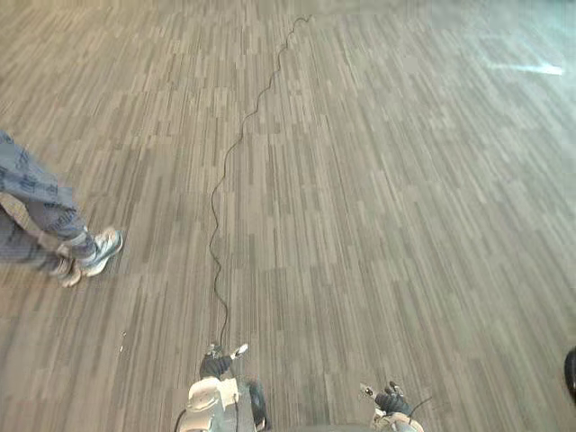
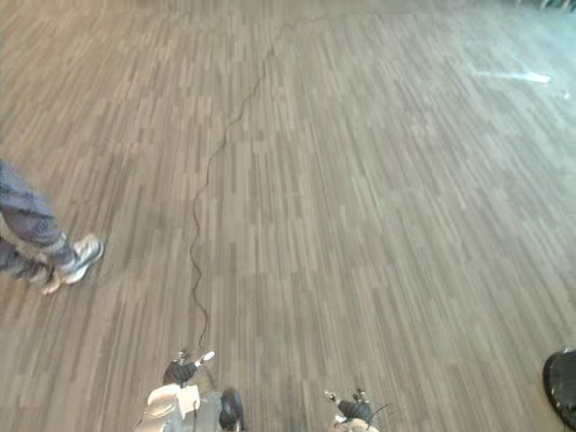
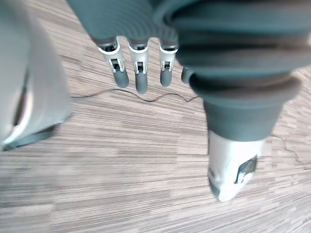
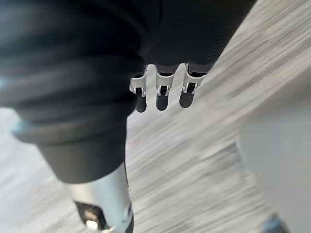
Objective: Pick up cushions and gather them together orderly.
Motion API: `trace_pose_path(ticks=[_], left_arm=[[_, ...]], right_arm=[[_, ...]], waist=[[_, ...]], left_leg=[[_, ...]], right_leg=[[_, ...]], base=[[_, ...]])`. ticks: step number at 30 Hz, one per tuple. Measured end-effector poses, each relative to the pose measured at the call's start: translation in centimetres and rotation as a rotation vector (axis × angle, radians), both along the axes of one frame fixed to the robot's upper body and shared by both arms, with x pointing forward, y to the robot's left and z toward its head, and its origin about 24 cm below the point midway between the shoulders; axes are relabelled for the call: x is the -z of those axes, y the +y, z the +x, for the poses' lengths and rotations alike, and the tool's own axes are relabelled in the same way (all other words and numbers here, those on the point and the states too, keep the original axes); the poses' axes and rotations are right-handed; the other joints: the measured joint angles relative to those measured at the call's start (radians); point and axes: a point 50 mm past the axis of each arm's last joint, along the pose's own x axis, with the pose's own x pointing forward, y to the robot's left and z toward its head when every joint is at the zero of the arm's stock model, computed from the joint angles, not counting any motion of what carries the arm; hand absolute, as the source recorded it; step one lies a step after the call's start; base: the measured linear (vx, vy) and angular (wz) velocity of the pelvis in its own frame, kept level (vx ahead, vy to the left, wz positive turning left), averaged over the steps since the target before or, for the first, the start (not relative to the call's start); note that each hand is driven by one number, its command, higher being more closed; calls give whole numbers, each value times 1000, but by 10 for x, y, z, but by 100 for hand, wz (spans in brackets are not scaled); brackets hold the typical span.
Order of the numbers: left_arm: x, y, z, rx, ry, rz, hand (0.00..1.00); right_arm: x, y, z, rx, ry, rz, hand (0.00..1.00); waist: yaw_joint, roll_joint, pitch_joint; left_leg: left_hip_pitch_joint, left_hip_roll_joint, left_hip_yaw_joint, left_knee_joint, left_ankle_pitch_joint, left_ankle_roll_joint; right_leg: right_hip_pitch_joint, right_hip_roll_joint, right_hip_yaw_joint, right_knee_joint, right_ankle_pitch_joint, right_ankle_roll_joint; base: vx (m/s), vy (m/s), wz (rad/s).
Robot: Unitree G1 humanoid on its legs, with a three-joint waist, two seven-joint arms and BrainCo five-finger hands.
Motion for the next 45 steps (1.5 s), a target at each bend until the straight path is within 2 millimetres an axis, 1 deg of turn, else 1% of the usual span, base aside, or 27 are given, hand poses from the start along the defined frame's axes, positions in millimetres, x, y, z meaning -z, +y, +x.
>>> trace_pose_path(ticks=[3, 6, 8, 9, 10, 13, 15, 17, 20, 23, 24, 26, 27, 28, 29, 30, 32, 33, 34, 35, 36, 38, 39, 42, 43, 44, 45], left_arm=[[1, -6, 0, 2, 5, -15, 0], [-2, -15, 12, 11, -21, -36, 0], [-2, -16, 12, 11, -20, -41, 0], [-1, -17, 11, 12, -14, -42, 0], [0, -22, 10, 13, -1, -55, 0], [0, -25, 12, 34, 1, -56, 0], [0, -21, 12, 23, -4, -46, 0], [0, -13, 5, -31, -5, -41, 0], [-5, -11, 10, -37, -45, -29, 0], [-9, -9, 14, -32, -78, -18, 0], [-11, -9, 15, -29, -92, -15, 0], [-13, -10, 17, -11, -110, -9, 0], [-14, -10, 18, -12, -118, -9, 0], [-14, -9, 18, -13, -119, -6, 0], [-13, -3, 16, -16, -110, 9, 0], [-13, -2, 16, -14, -107, 12, 0], [-14, 4, 17, -29, -116, 20, 0], [-13, 1, 16, -28, -111, 14, 0], [-12, 1, 16, -22, -101, 16, 0], [-11, 1, 17, -16, -93, 17, 0], [-7, -8, 17, 11, -59, -2, 0], [-3, -21, 14, 28, -24, -36, 0], [-1, -25, 12, 45, -12, -43, 0], [-1, -25, 13, 44, -13, -41, 0], [-2, -26, 15, 56, -21, -39, 0], [-2, -27, 14, 65, -18, -37, 0], [0, -29, 13, 84, -1, -41, 0]], right_arm=[[-7, -4, 8, 7, -52, -19, 0], [-10, -12, 12, 31, -76, -37, 0], [-11, -15, 14, 26, -78, -46, 0], [-9, -13, 10, 20, -63, -43, 0], [-11, -18, 19, 10, -79, -56, 0], [-14, -18, 32, -18, -93, -68, 0], [-14, -20, 32, -20, -86, -75, 0], [-11, -16, 29, -34, -71, -65, 0], [-8, -13, 26, -41, -52, -55, 0], [-9, -6, 31, -79, -63, -47, 0], [-9, -1, 33, -95, -66, -40, 0], [-9, 4, 33, -98, -66, -28, 0], [-8, 6, 31, -95, -61, -21, 0], [-7, 6, 29, -95, -52, -20, 0], [-4, 13, 23, -95, -34, 1, 0], [-3, 14, 22, -110, -29, 0, 0], [-4, 18, 25, -109, -38, 8, 0], [-1, 13, 12, -92, -7, 0, 0], [-2, 9, 12, -93, -20, -13, 0], [-2, 11, 13, -98, -26, -8, 0], [-2, 10, 12, -98, -23, -5, 0], [-7, 1, 18, -83, -60, -27, 0], [-11, -4, 23, -77, -87, -43, 0], [-13, -9, 24, -60, -101, -56, 0], [-13, -11, 23, -52, -99, -57, 0], [-12, -11, 20, -49, -90, -58, 0], [-12, -14, 24, -53, -93, -62, 0]], waist=[[-16, 14, 9], [-33, 37, 30], [-31, 38, 35], [-32, 21, 30], [-29, 53, 40], [-35, 88, 52], [-47, 113, 69], [-16, 105, 79], [-2, 91, 85], [18, 91, 81], [27, 89, 79], [44, 77, 73], [52, 67, 67], [57, 51, 57], [57, 10, 21], [47, -11, 15], [59, -17, 19], [55, -25, -3], [53, -26, -9], [44, -40, -6], [31, -30, 8], [27, 16, 37], [13, 39, 51], [-11, 41, 52], [-16, 41, 52], [-18, 31, 47], [-23, 57, 47]], left_leg=[[146, 3, 13, -109, -4, 1], [258, 45, 12, -143, -39, -45], [322, 49, 11, -189, -45, -51], [366, 23, -3, -214, -46, -61], [402, 55, -17, -223, -34, -83], [390, 95, -63, -169, 88, -138], [261, 193, -201, 203, 198, -176], [-17, 233, -296, 767, 190, -195], [-159, 228, -256, 800, 131, -149], [-269, 204, -167, 576, 53, -111], [-299, 165, -154, 381, 47, -107], [-326, 115, -153, 142, 70, -133], [-334, 79, -159, 35, 140, -130], [-328, 63, -159, 26, 187, -127], [-312, 26, -145, 43, 199, -67], [-297, 29, -129, 105, 143, -38], [-313, 54, -111, 260, 110, -9], [-245, 32, -97, 157, 80, -11], [-129, 0, -101, 59, -10, -55], [-108, -14, -99, 52, -15, -48], [-28, -23, -91, 15, -38, -39], [109, -9, -70, -67, -43, -37], [193, 11, -54, -99, -43, -37], [298, 26, -43, -114, -43, -37], [367, 20, -44, -148, -43, -38], [400, 0, -45, -165, -41, -45], [441, 15, -45, -180, -23, -85]], right_leg=[[-176, 52, -74, 86, -85, -46], [-328, 70, -201, -92, -135, -70], [-379, 78, -222, -297, -99, -102], [-374, 78, -208, -506, 15, -125], [-377, 94, -227, -451, 45, -205], [-367, 125, -237, -388, -63, -222], [-239, 169, -258, -447, -120, -223], [-39, 209, -250, -572, -140, -247], [88, 215, -227, -662, -162, -255], [221, 216, -163, -746, -186, -245], [272, 206, -121, -778, -202, -238], [315, 182, -67, -811, -233, -219], [352, 161, -28, -831, -254, -197], [363, 141, 0, -835, -260, -186], [367, 98, 59, -815, -251, -167], [359, 76, 114, -759, -198, -120], [351, 91, 146, -661, -99, -127], [264, 93, 143, -431, -1, -33], [143, 90, 118, -161, 25, 53], [106, 82, 115, -78, 12, 57], [-6, 91, 74, 80, -42, 15], [-110, 103, -25, 110, -101, -42], [-193, 111, -116, 57, -144, -75], [-309, 108, -234, -198, -148, -125], [-353, 108, -281, -440, -66, -170], [-355, 108, -289, -551, 44, -202], [-356, 125, -309, -514, 93, -293]], base=[[545, 48, -11], [523, -114, 20], [587, -229, 22], [746, -285, 6], [628, -232, 3], [617, -290, 0], [467, -266, 22], [549, -222, -22], [397, -73, -25], [521, 54, -60], [465, 92, -68], [545, 167, -94], [791, 295, -101], [896, 309, -98], [962, 337, -86], [820, 283, -69], [645, 263, -63], [778, 296, -92], [758, 259, -66], [641, 113, -39], [486, 63, -25], [611, 119, -53], [618, 118, -38], [664, -17, -1], [867, -150, 14], [891, -146, 0], [610, -97, -28]])
